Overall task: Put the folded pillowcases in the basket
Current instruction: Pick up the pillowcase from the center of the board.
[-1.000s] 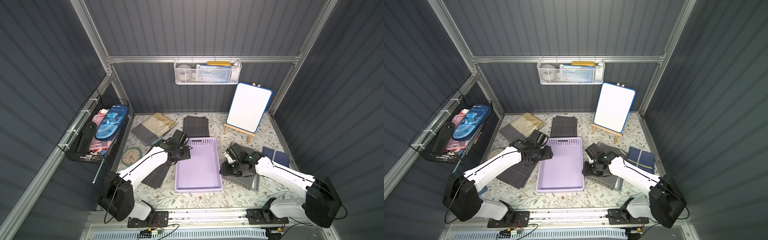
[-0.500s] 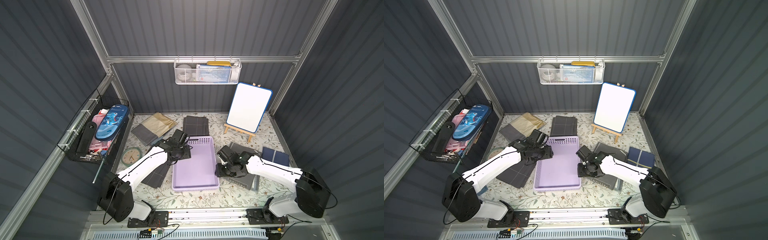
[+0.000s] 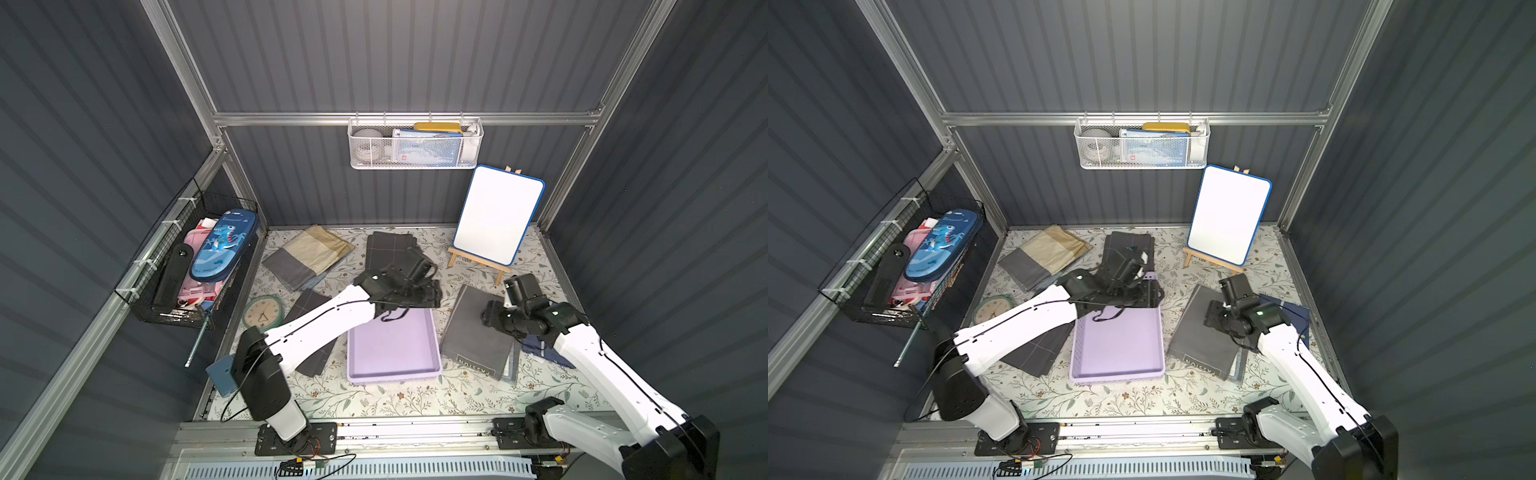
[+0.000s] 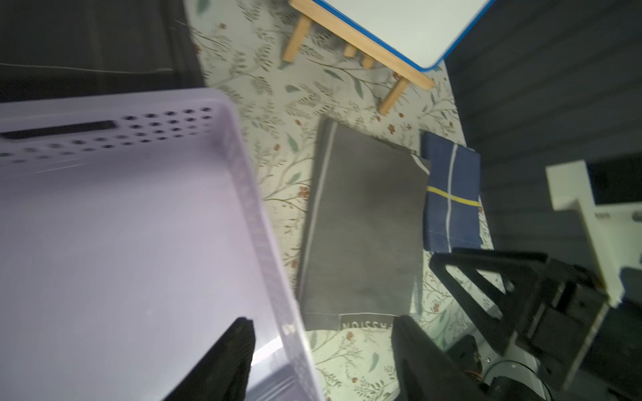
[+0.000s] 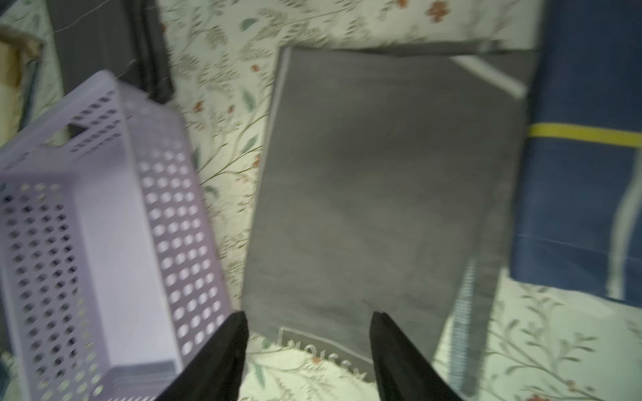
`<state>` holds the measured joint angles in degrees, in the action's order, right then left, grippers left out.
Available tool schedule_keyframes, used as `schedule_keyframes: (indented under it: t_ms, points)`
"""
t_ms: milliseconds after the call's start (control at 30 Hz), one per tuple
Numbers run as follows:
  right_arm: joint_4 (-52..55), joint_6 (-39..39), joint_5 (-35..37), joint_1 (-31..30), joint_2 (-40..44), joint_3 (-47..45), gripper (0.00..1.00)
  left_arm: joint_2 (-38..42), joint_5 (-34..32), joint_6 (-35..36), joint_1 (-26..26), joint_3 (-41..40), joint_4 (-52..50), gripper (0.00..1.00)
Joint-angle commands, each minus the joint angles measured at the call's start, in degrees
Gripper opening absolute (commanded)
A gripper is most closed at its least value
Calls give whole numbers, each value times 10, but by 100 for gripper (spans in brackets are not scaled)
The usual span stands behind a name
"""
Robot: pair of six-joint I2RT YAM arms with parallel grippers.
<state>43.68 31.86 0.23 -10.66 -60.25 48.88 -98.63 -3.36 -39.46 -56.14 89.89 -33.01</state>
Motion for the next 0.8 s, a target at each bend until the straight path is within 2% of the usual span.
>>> schedule_keyframes:
  t_ms: [0,100,200,300,567,667,767]
  points:
    - [18,-41,5,85,13,-14,68,-81,26,-28,-45,53,25,69]
    - [6,-60,-17,148,-14,0,68,-151,28,-44,-63,94,33,69]
    - [2,-51,-24,176,-49,22,68,-184,34,-68,-66,90,72,69]
    - [-43,-41,-27,180,-76,21,67,-211,37,-84,-66,85,96,69]
    - [-54,-64,-25,198,-221,85,67,-272,1,-104,-64,110,32,70]
    - [-50,-72,-53,199,-278,112,65,-257,-14,-104,-57,79,44,72]
    - [-73,-71,-61,199,-302,115,64,-243,7,-104,-35,33,70,72]
